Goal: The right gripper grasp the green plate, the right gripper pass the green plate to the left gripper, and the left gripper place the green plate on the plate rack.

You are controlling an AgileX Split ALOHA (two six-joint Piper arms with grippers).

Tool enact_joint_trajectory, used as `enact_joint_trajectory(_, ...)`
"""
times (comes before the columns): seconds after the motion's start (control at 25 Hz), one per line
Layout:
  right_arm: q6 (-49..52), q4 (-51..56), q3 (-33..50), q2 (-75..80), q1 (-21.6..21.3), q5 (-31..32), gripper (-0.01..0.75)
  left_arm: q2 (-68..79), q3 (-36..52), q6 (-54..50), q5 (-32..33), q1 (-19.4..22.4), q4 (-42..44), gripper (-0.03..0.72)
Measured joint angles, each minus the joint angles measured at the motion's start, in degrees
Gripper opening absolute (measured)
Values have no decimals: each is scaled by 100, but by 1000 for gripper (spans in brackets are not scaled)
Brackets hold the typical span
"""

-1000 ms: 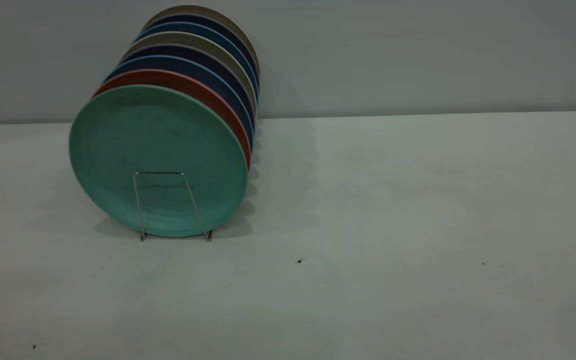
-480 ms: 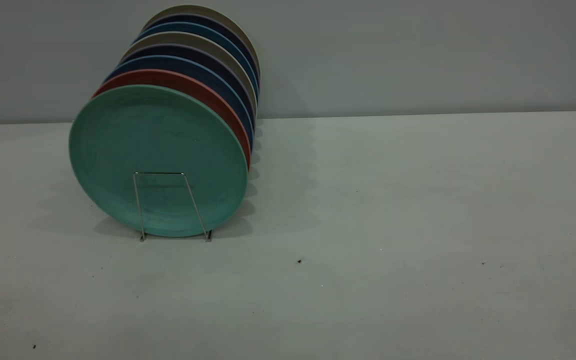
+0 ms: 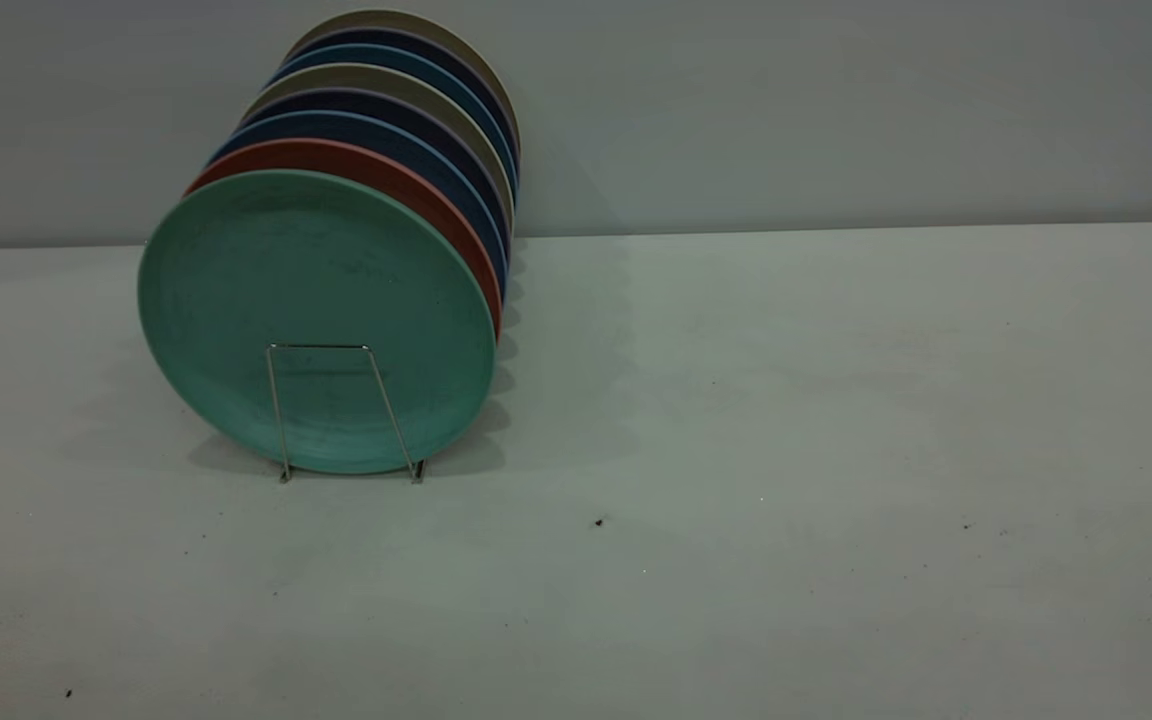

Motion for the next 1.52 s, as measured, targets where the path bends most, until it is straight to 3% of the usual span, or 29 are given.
enact_joint_trajectory(0.68,0,1,0,-14,-25,0,482,0,0,0,0,0,-12,423)
enact_joint_trajectory(1.0,-4,19,0,-695,-949,0,482,0,0,0,0,0,-12,423)
enact_joint_trajectory(1.52,-11,38,0,-1117,-1032,18,482,0,0,0,0,0,-12,423)
